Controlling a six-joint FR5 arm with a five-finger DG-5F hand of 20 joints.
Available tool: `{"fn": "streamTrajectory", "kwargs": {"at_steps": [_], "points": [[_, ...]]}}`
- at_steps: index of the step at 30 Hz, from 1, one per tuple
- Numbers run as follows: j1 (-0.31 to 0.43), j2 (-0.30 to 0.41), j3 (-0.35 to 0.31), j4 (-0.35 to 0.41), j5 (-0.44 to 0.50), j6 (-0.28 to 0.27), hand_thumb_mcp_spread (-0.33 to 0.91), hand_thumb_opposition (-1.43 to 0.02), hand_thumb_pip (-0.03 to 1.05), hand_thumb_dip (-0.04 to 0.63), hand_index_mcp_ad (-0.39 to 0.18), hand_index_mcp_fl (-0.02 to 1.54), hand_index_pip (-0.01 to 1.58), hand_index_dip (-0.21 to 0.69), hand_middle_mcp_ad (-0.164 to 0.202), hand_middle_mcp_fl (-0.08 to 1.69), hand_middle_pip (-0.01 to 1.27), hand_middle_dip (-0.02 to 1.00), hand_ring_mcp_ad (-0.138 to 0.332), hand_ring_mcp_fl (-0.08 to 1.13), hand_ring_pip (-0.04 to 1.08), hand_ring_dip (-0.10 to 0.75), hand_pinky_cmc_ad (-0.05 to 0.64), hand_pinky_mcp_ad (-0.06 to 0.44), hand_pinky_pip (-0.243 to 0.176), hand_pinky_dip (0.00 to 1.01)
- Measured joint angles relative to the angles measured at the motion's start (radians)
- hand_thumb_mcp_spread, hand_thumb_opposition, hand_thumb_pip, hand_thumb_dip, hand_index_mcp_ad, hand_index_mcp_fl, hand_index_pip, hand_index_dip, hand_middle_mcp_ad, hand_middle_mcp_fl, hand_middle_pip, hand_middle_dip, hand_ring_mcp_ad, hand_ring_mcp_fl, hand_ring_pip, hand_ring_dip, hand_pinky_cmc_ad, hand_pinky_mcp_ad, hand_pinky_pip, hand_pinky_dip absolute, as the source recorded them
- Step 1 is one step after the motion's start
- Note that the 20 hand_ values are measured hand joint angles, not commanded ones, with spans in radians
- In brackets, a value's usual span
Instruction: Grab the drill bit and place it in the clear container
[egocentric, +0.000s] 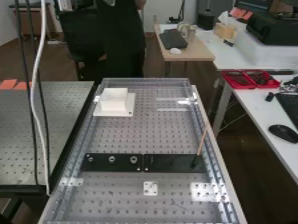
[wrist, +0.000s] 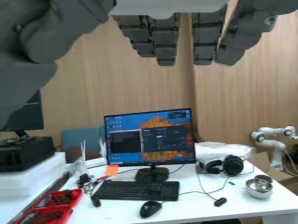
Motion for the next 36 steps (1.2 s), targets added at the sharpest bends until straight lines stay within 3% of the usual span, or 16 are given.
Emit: {"fn": "streamTrajectory", "kwargs": {"at_steps": [9,21,27,36], "points": [[-0.001,-0.004,0.006,-0.006,0.000,-0.001,0.10,-0.71,0.16,0.012,0.126,0.05,0.09,-0.072,0.136,0.02,0.15,-0.01,0.265,0.08,0.10,-0.024,0.298,0.227,-0.075,0.15],[-0.001,-0.011,0.005,-0.008,0.012,-0.001,0.10,-0.73,0.17,0.014,0.140,0.05,0.09,-0.070,0.152,0.02,0.16,-0.01,0.262,0.08,0.10,-0.026,0.311,0.234,-0.080,0.16],[0.001,-0.018,-0.023,0.010,0.049,-0.021,0.10,-0.73,0.17,0.014,0.140,0.05,0.09,-0.070,0.152,0.02,0.16,-0.01,0.258,0.08,0.10,-0.024,0.311,0.230,-0.080,0.16],[-0.011,-0.040,-0.075,0.056,0.073,0.008,0.10,-0.74,0.17,0.012,0.140,0.05,0.09,-0.073,0.152,0.02,0.16,-0.01,0.269,0.08,0.10,-0.024,0.311,0.239,-0.091,0.17]]}}
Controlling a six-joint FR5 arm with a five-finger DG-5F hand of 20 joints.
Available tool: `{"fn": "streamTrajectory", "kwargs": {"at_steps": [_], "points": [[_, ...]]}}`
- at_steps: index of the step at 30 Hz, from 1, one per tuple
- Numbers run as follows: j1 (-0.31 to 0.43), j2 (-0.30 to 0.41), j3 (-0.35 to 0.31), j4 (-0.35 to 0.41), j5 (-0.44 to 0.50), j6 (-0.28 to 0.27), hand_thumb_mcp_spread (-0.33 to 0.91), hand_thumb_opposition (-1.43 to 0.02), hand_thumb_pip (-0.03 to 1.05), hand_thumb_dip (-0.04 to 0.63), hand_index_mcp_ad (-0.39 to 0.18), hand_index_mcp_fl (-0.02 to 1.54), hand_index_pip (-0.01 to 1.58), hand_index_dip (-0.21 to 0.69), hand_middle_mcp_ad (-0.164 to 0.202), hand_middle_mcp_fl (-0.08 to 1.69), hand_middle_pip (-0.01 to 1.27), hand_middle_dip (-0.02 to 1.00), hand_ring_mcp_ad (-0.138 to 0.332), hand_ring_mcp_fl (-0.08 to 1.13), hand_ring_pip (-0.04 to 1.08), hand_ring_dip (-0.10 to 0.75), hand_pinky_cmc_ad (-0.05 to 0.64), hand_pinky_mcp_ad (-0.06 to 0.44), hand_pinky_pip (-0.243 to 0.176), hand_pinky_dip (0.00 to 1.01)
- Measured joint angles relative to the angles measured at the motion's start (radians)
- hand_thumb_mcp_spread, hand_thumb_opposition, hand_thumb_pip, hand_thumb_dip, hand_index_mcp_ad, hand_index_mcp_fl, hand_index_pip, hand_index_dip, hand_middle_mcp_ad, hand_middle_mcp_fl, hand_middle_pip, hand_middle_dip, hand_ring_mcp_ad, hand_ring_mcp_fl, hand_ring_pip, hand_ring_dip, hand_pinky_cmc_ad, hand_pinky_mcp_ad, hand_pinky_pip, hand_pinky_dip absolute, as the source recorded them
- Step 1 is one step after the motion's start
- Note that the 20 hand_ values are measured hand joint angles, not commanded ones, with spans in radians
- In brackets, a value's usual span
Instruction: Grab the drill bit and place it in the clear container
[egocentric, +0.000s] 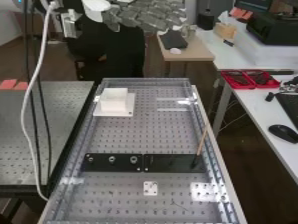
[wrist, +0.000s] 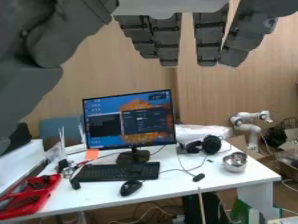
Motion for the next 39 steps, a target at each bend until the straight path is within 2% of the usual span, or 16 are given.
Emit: {"fn": "streamTrajectory", "kwargs": {"at_steps": [4,12,18,23,25,28,31,33,35,37,39], "points": [[-0.010,-0.019,-0.019,0.021,0.006,0.016,0.12,-0.75,0.21,0.014,0.140,0.05,0.09,-0.073,0.152,0.02,0.16,-0.01,0.278,0.08,0.10,-0.024,0.311,0.239,-0.091,0.17],[-0.023,-0.057,-0.064,0.075,0.032,0.062,0.12,-0.75,0.22,0.014,0.140,0.05,0.09,-0.073,0.152,0.03,0.16,-0.01,0.279,0.08,0.10,-0.024,0.311,0.250,-0.093,0.19],[-0.031,-0.112,-0.102,0.123,0.025,0.129,0.14,-0.76,0.25,0.012,0.140,0.05,0.09,-0.045,0.152,0.03,0.15,-0.01,0.276,0.08,0.10,-0.028,0.311,0.251,-0.094,0.19],[-0.037,-0.166,-0.140,0.196,0.039,0.185,0.17,-0.76,0.29,0.016,0.141,0.05,0.09,-0.016,0.150,0.02,0.16,0.00,0.276,0.07,0.09,-0.028,0.311,0.251,-0.098,0.19],[-0.039,-0.191,-0.154,0.225,0.057,0.210,0.19,-0.75,0.29,0.012,0.138,0.05,0.09,-0.014,0.152,0.02,0.16,0.00,0.278,0.06,0.09,-0.028,0.311,0.251,-0.103,0.19],[-0.043,-0.206,-0.164,0.250,0.080,0.219,0.22,-0.75,0.35,0.016,0.129,0.05,0.09,-0.019,0.148,0.02,0.15,-0.01,0.281,0.03,0.09,-0.028,0.307,0.248,-0.108,0.19],[-0.047,-0.238,-0.170,0.270,0.062,0.225,0.25,-0.76,0.39,0.017,0.087,0.05,0.09,0.017,0.152,0.01,0.15,0.00,0.286,0.02,0.09,-0.028,0.311,0.251,-0.119,0.19],[-0.050,-0.263,-0.170,0.278,0.061,0.231,0.26,-0.76,0.43,0.051,0.054,0.05,0.09,0.033,0.145,0.00,0.15,0.01,0.290,0.02,0.08,-0.024,0.311,0.248,-0.124,0.19],[-0.058,-0.302,-0.167,0.289,0.069,0.242,0.29,-0.77,0.50,0.080,0.051,0.06,0.10,0.047,0.148,0.00,0.14,0.01,0.288,0.01,0.07,-0.028,0.311,0.250,-0.126,0.19],[-0.064,-0.327,-0.164,0.298,0.075,0.251,0.29,-0.79,0.50,0.098,0.051,0.05,0.10,0.063,0.148,0.00,0.14,0.02,0.288,0.02,0.07,-0.024,0.311,0.246,-0.126,0.19],[-0.069,-0.345,-0.162,0.316,0.086,0.261,0.28,-0.80,0.54,0.138,0.038,0.06,0.20,0.082,0.147,0.00,0.14,0.03,0.284,0.02,0.07,-0.028,0.318,0.248,-0.122,0.19]]}}
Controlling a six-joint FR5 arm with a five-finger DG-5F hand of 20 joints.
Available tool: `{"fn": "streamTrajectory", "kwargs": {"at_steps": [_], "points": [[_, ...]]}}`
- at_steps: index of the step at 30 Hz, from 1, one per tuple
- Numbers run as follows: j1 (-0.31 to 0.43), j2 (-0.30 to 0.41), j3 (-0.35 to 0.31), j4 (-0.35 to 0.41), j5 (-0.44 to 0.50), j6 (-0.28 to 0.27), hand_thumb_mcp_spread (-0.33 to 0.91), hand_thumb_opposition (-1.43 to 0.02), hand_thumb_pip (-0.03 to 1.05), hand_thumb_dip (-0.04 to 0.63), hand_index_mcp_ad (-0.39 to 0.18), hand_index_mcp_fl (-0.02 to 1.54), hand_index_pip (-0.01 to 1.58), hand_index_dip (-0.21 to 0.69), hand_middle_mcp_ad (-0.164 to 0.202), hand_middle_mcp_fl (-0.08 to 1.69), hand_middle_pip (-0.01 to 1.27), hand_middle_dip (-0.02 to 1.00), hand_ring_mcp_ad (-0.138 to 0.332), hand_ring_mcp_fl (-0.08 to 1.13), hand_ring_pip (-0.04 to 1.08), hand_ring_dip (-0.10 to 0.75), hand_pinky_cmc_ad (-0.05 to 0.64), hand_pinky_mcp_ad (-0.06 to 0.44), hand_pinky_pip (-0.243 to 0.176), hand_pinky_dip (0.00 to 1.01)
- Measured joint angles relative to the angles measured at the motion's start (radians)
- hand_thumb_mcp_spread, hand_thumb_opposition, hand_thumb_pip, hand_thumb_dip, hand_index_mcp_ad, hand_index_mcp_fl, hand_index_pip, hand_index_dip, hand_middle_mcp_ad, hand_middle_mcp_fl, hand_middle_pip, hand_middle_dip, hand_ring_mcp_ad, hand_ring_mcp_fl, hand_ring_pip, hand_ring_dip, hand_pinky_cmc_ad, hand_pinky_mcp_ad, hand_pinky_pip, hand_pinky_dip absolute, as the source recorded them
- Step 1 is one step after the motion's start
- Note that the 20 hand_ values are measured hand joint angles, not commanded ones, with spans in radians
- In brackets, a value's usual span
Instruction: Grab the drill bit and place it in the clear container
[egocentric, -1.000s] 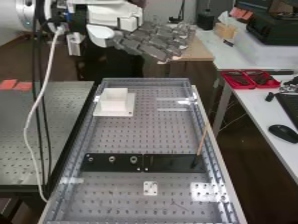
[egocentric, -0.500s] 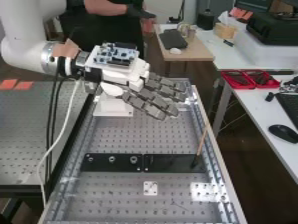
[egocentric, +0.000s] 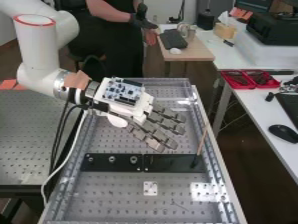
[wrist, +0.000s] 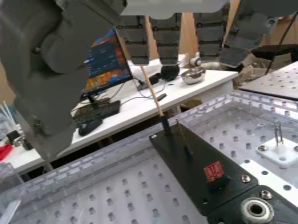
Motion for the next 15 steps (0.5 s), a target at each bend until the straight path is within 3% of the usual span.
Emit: {"fn": "streamTrajectory", "kwargs": {"at_steps": [10,15], "points": [[-0.034,-0.065,0.023,0.093,0.028,0.046,0.30,-0.83,0.64,0.211,0.024,0.06,0.85,0.124,0.150,0.00,0.13,0.06,0.279,0.01,0.07,-0.024,0.328,0.237,-0.127,0.19],[-0.044,-0.075,0.025,0.128,0.041,0.055,0.30,-0.86,0.64,0.227,0.024,0.06,0.98,0.126,0.147,0.00,0.13,0.07,0.279,0.01,0.07,-0.028,0.328,0.239,-0.127,0.19]]}}
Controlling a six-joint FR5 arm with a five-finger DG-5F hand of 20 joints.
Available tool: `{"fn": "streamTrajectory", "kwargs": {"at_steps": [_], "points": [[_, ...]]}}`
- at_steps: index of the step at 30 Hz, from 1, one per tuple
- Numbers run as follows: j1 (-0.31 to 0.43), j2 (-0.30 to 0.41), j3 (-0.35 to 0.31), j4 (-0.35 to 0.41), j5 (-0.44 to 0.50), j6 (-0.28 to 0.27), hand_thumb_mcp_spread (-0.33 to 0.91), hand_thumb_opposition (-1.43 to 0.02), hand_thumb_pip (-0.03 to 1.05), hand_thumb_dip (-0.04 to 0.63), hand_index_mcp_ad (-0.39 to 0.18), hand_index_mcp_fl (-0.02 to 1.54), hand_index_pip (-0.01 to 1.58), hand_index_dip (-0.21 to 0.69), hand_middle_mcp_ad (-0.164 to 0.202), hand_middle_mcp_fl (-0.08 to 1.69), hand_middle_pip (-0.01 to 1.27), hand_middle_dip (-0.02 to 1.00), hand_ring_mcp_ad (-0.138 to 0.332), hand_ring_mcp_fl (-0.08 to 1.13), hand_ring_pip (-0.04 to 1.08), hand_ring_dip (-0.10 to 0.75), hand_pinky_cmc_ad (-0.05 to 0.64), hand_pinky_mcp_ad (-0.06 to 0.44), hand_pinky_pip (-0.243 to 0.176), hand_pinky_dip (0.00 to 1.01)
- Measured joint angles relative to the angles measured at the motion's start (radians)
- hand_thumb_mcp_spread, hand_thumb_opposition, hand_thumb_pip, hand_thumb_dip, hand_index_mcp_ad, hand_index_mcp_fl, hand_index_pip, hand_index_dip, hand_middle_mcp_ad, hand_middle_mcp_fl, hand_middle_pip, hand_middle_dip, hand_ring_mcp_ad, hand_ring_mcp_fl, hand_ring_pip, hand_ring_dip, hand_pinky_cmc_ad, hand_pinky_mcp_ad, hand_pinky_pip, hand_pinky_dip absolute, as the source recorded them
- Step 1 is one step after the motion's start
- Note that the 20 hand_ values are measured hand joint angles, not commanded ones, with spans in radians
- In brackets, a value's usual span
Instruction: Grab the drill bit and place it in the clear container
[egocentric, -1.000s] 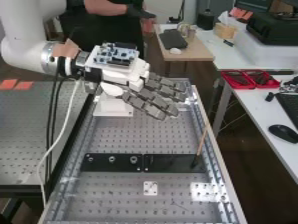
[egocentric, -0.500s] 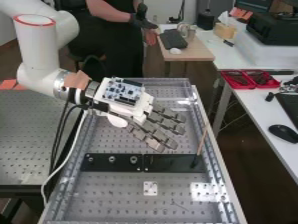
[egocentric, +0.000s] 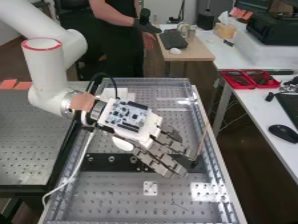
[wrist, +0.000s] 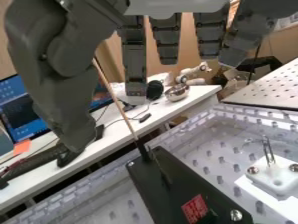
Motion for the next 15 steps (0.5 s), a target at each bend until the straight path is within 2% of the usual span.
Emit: {"fn": "streamTrajectory", "kwargs": {"at_steps": [9,11,15], "points": [[-0.012,-0.036,0.029,0.000,0.008,0.020,0.31,-0.86,0.67,0.236,0.024,0.03,1.17,0.126,0.140,0.00,0.13,0.08,0.284,0.01,0.07,-0.024,0.328,0.234,-0.126,0.19],[-0.014,-0.037,0.033,-0.004,-0.001,0.018,0.34,-0.86,0.67,0.236,0.024,0.01,1.16,0.126,0.140,0.00,0.13,0.08,0.281,0.01,0.07,-0.024,0.328,0.230,-0.124,0.19],[-0.015,-0.039,0.038,-0.015,-0.002,0.015,0.34,-0.89,0.67,0.253,0.000,0.00,0.97,0.126,0.138,0.00,0.13,0.08,0.279,0.01,0.07,-0.024,0.328,0.230,-0.124,0.18]]}}
